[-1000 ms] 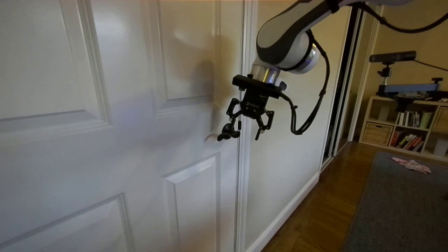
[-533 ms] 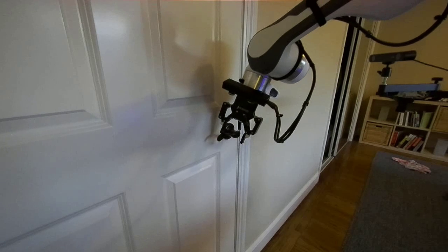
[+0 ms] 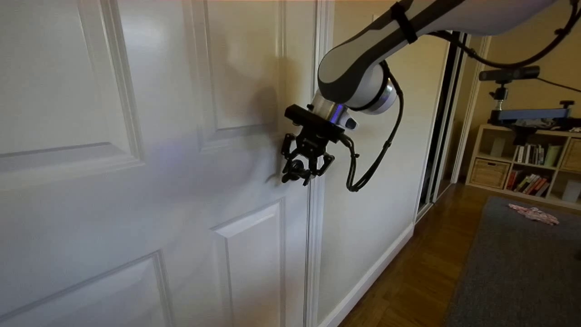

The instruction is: Open the door

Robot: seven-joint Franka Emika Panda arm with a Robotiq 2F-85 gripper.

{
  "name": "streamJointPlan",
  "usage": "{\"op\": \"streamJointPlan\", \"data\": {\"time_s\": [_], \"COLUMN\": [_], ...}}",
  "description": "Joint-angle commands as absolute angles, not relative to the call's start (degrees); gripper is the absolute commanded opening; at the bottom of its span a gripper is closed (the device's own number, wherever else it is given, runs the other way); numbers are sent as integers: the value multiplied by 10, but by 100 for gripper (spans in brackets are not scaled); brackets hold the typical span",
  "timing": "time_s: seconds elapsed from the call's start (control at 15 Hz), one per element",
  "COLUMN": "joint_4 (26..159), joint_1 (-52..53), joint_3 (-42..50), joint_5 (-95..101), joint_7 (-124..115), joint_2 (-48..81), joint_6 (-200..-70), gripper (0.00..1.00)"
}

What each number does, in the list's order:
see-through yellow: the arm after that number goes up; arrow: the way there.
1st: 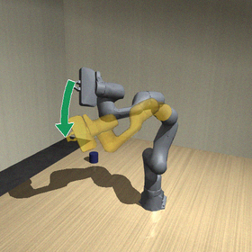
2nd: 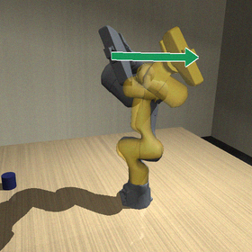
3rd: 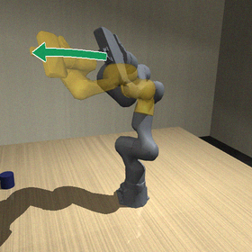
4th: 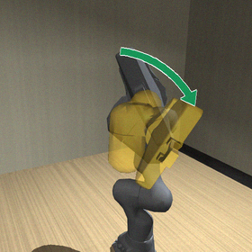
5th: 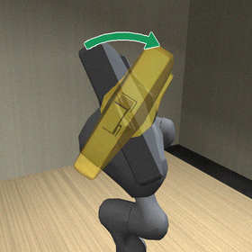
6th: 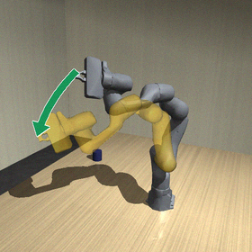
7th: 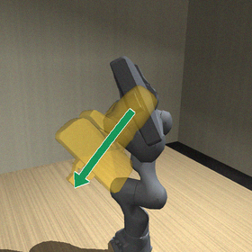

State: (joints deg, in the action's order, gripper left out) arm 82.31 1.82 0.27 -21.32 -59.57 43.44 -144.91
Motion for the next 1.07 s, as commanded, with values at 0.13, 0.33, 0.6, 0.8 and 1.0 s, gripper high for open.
{"op": "streamJointPlan", "data": {"time_s": [0.13,0.33,0.6,0.8,1.0], "joint_4": [830,838,836,828,828], "joint_1": [26,33,37,35,34], "joint_3": [-1,5,6,2,5], "joint_5": [-219,-211,-202,-203,-202], "joint_7": [-603,-606,-608,-599,-599], "joint_2": [440,437,461,482,485], "joint_6": [-1468,-1484,-1483,-1496,-1499], "gripper": [24,10,12,9,8]}}
